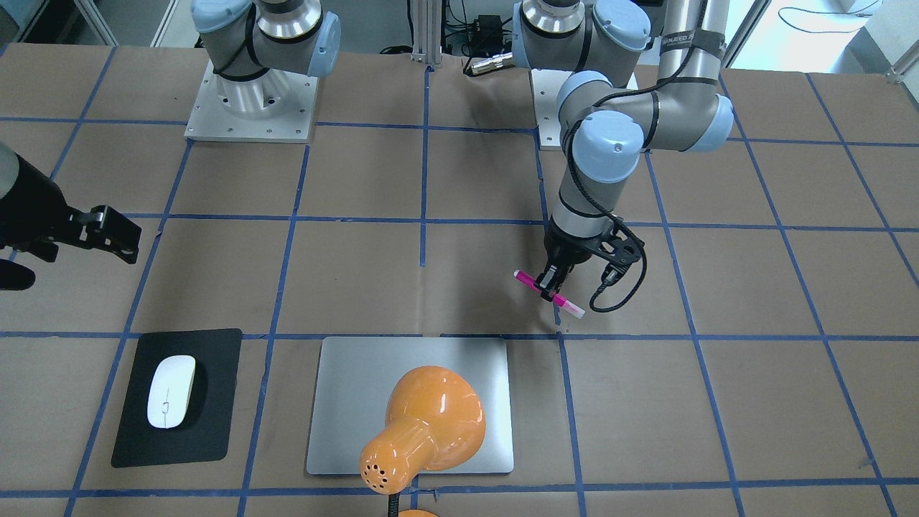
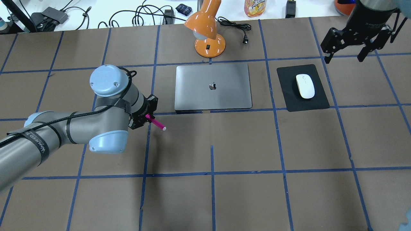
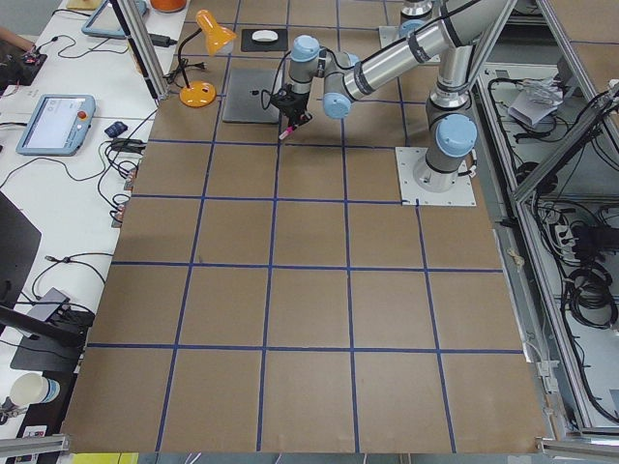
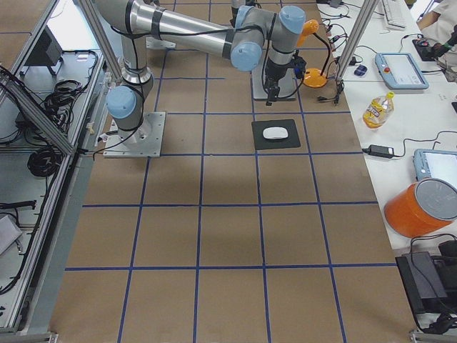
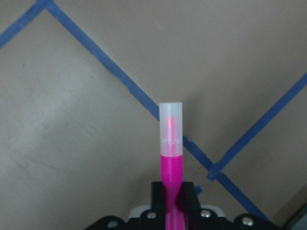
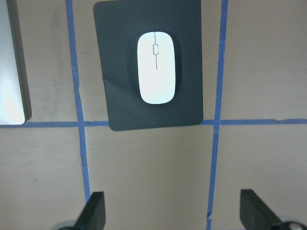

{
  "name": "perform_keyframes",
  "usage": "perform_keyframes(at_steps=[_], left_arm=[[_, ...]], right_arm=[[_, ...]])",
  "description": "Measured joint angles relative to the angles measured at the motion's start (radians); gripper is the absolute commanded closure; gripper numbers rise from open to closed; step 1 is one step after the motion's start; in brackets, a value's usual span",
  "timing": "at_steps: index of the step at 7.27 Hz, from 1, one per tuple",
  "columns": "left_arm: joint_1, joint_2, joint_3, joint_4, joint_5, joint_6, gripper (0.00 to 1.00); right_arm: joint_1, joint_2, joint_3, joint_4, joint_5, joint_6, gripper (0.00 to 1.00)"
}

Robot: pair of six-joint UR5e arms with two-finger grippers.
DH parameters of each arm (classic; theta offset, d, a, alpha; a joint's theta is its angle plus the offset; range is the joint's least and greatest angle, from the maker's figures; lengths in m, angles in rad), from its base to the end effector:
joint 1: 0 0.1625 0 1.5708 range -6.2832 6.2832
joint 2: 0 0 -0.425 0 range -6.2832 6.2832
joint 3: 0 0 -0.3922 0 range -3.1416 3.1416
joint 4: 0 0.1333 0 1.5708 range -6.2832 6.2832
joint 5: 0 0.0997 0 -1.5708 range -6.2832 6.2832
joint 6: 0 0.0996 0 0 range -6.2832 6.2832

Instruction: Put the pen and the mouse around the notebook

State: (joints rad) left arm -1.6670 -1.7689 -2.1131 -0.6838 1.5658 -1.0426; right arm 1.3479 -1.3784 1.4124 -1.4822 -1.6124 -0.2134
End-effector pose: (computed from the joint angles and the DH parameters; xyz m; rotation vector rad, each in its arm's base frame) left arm -0.1799 -0.4712 0.2306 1.3908 -2.7176 0.1847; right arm 0.0022 -0.5747 0.4554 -0.0108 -3.1211 -0.2011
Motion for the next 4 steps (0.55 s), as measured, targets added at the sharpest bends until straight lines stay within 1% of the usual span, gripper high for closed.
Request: perform_keyframes(at_steps=[1, 2, 4], left_arm=[[-0.060, -0.008, 0.000, 0.011, -0.001, -0.112, 1.00], [-0.106, -0.016, 0.001, 0.017, -0.002, -0.222, 1.00], [-0.168, -0.038, 0.001, 0.018, -0.003, -0.419, 1.00]], right_arm=[[0.013, -0.042, -0.011, 0.046, 0.003, 0.022, 0.01], [0.049, -0.067, -0.017, 0.065, 0.009, 0.076, 0.00], [0.169, -0.080, -0.034, 0.065, 0.043, 0.266, 0.00]])
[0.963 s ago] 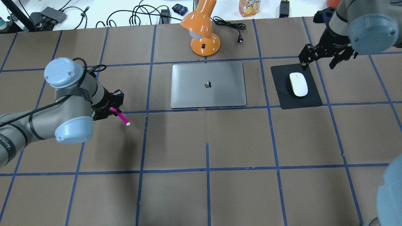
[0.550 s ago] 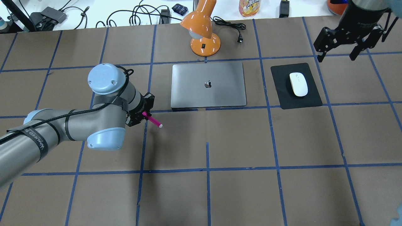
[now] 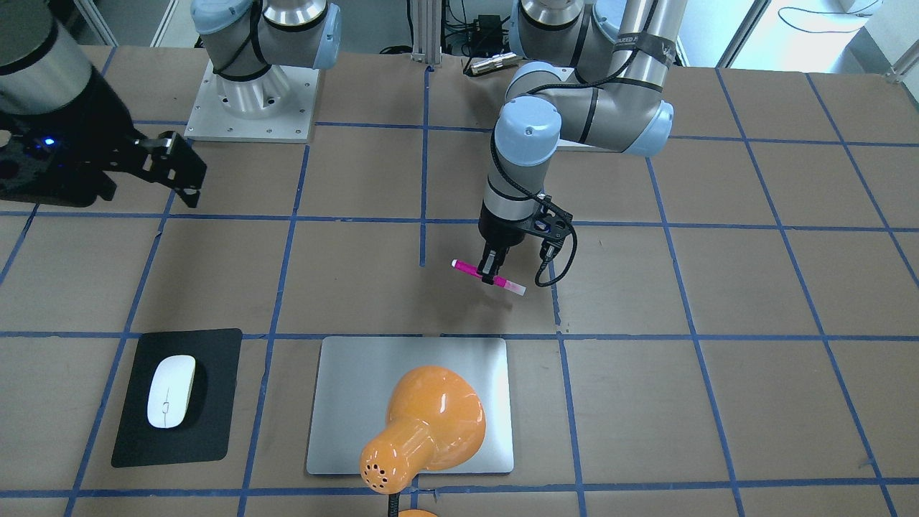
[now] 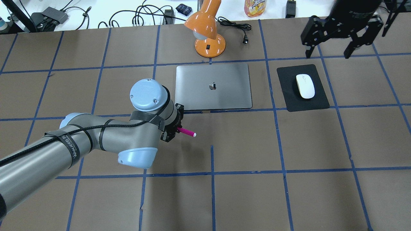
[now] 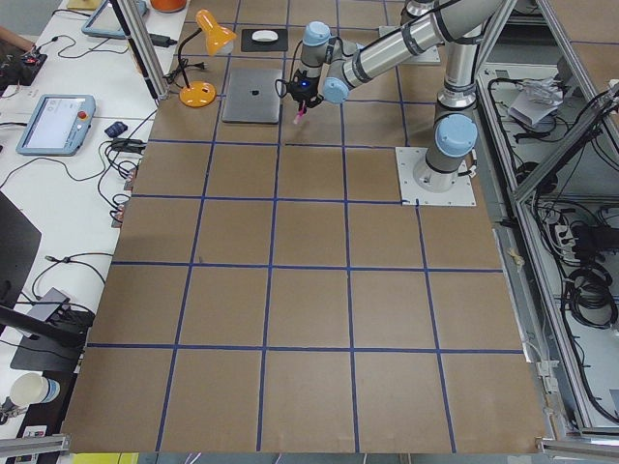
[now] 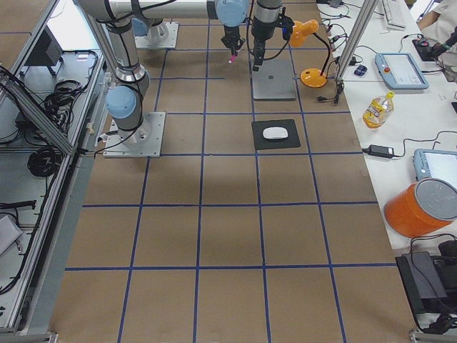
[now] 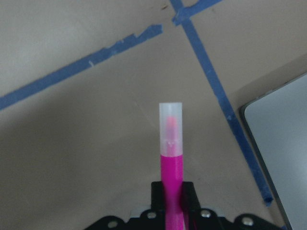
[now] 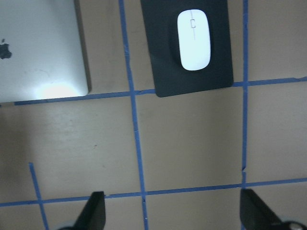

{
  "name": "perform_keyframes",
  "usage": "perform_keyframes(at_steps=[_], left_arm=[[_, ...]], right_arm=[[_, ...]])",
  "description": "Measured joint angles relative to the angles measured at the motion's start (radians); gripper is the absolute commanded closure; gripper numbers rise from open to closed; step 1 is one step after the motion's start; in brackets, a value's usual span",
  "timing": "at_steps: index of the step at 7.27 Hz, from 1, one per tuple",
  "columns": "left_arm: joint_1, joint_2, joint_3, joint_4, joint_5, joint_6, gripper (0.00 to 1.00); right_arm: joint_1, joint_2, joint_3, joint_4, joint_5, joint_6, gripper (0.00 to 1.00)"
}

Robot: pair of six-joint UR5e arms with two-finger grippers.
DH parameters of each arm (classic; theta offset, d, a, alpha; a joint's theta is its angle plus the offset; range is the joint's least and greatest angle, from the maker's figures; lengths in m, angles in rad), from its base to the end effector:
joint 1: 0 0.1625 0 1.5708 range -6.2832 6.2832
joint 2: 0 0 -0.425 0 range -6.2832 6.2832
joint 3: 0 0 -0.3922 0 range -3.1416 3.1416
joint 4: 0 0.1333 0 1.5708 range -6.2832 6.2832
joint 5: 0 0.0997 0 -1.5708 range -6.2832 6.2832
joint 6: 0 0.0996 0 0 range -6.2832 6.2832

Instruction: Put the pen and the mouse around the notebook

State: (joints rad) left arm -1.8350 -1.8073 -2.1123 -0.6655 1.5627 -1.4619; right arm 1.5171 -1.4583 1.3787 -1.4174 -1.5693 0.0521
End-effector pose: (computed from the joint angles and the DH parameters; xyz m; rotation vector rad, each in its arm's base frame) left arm -0.2575 -0.4384 0.2143 1.7115 -2.5093 0.1165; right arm 0.1048 -0.5372 0.5093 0.1660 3.1335 0.1158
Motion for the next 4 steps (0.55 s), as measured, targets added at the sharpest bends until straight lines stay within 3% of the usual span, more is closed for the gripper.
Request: perform_keyframes(at_steps=[4], left_arm=[[-0.079, -0.043, 0.040, 0.001, 0.007, -0.189, 1.00]], right_arm=[[0.086, -0.018, 0.049, -0.003, -0.005, 0.138, 0.00]])
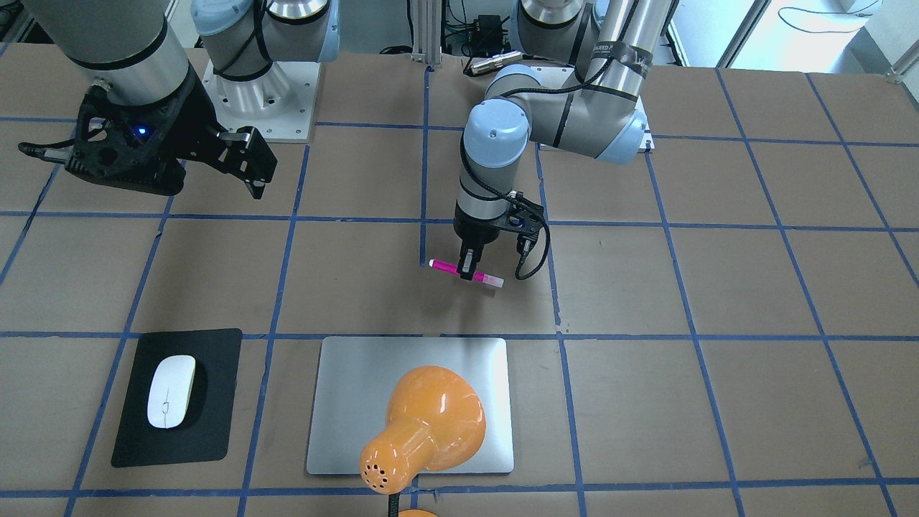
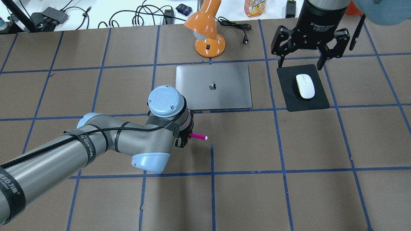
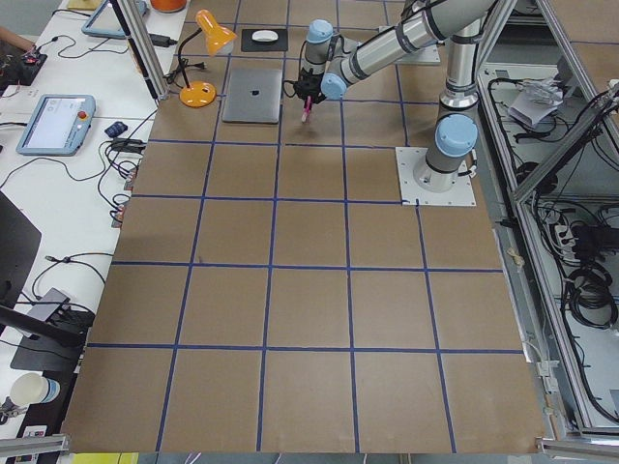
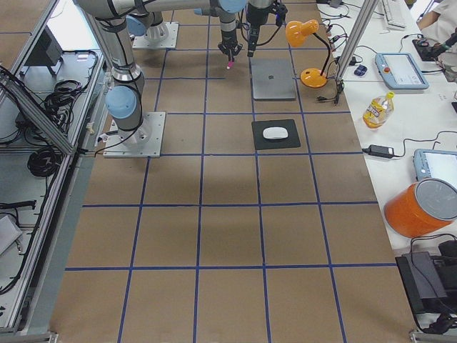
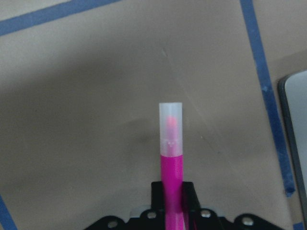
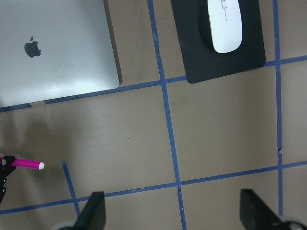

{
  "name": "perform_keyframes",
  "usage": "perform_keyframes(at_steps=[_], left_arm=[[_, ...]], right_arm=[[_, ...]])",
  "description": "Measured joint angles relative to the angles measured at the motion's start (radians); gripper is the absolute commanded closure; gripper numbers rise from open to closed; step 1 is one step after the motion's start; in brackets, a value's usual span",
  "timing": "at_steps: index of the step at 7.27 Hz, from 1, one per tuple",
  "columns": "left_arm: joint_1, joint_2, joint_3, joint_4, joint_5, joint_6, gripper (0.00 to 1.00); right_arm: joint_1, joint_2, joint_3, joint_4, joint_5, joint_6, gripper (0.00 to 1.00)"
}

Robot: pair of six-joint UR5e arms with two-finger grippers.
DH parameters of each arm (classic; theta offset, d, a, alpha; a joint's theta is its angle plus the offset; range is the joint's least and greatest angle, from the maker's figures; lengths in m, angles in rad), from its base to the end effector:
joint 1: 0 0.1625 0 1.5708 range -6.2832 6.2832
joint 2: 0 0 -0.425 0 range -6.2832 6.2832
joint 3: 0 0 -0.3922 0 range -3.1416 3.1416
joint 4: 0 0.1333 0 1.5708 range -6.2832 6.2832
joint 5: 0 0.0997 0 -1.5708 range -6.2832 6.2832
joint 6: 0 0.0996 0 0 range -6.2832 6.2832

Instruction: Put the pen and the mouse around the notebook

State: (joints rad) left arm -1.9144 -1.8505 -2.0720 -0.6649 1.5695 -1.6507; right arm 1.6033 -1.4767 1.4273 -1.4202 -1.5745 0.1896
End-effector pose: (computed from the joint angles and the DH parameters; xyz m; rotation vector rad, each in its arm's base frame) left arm -0.2965 -0.4326 0.2085 1.8447 -2.4090 0.1014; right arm 0.1498 -0.5162 0.4958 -0.2448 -3.1132 -0.1565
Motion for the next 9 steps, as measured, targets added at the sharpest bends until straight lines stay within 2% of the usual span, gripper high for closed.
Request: perform_keyframes(at_steps=[3, 7, 8, 9], left_arm=[[-0.058, -0.061, 0.119, -0.011, 0.010, -0.107, 1.00], [-0.096, -0.126, 0.139, -0.001, 0.013, -0.156, 0.98], [-0.097, -0.137, 0.140, 0.001, 0.013, -0.171, 0.04], [-0.098, -0.145, 0.144, 0.001, 0.014, -0.174, 0.01]], right_arm=[[-0.002, -0.014, 0.031, -0.001, -0.003, 0.000, 0.00], [-0.002, -0.021, 0.034, 0.002, -0.021, -0.034, 0.00], [-0.001, -0.028, 0.034, 0.002, -0.020, -0.036, 0.00], [-0.001, -0.037, 0.037, 0.002, -0.021, -0.037, 0.00]])
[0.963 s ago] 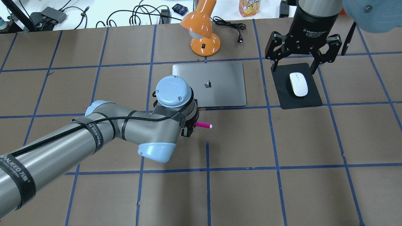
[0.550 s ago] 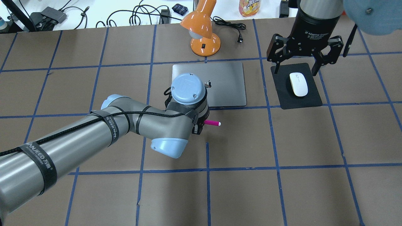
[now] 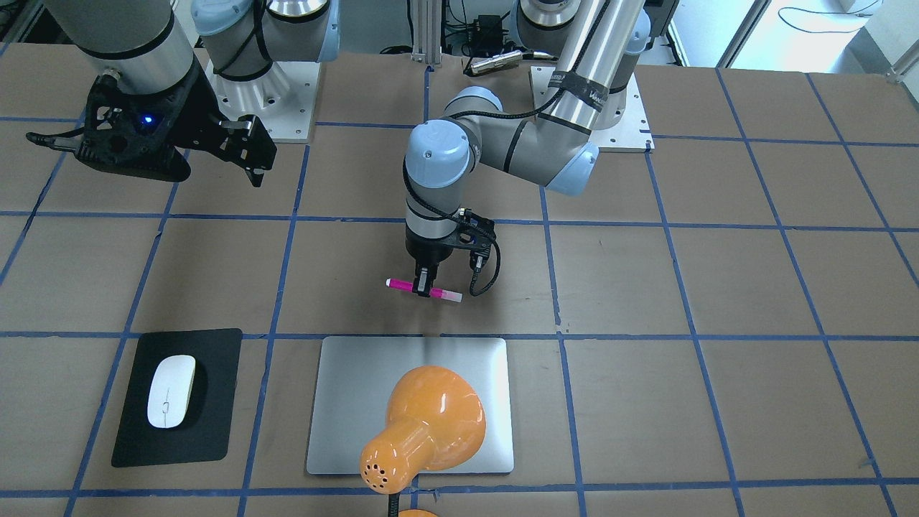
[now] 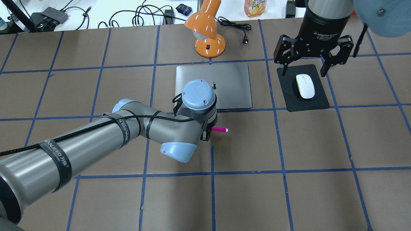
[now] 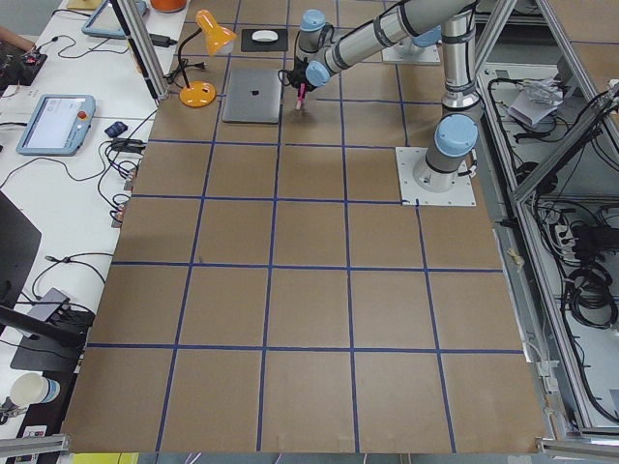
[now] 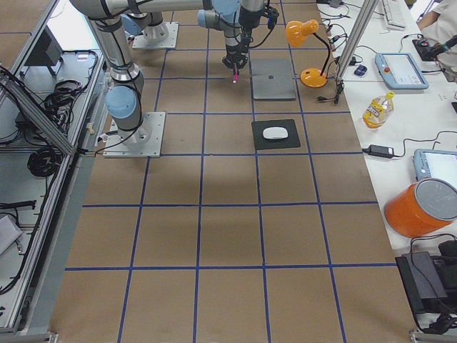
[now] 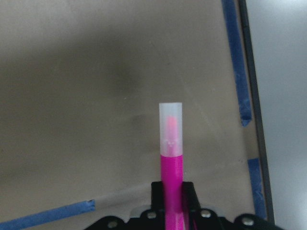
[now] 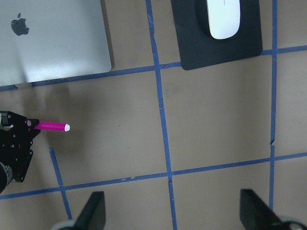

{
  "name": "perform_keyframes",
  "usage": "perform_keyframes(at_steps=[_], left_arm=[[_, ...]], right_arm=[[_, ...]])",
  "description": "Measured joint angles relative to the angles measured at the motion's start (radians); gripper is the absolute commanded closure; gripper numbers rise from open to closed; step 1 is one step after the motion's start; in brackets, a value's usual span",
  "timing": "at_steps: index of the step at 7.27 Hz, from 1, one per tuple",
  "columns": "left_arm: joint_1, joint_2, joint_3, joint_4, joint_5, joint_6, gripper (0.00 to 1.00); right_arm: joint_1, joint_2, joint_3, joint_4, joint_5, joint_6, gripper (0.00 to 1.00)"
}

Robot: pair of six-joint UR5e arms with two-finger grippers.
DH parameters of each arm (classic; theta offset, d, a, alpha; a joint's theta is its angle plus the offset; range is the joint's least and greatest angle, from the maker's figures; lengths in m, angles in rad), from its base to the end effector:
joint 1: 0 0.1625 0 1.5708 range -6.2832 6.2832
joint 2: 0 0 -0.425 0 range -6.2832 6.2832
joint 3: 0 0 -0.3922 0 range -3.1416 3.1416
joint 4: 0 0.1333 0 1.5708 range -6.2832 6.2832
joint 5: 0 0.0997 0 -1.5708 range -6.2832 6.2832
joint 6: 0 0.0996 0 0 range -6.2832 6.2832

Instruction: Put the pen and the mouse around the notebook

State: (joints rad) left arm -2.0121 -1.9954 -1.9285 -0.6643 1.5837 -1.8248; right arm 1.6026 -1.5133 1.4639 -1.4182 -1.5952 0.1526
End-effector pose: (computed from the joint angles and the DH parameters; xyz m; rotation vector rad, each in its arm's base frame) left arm -0.3605 -0.4541 0.1868 1.9357 -2.3351 0.0977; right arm 0.1469 -0.5006 0.4969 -0.1854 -3.0984 -0.1561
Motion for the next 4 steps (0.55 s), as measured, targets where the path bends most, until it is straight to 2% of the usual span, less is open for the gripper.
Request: perform_keyframes(at_steps=[2, 4], left_arm=[[0.000, -0.002, 0.006, -0.008, 0.003, 0.051, 0.00], [0.015, 0.028, 0.014, -0.012, 0.002, 0.234, 0.00]], right_arm=[[0.000, -0.014, 0.018, -0.010, 0.001, 0.000, 0.00], [0.001, -0.016, 0.027, -0.065, 0.008, -0.001, 0.00]])
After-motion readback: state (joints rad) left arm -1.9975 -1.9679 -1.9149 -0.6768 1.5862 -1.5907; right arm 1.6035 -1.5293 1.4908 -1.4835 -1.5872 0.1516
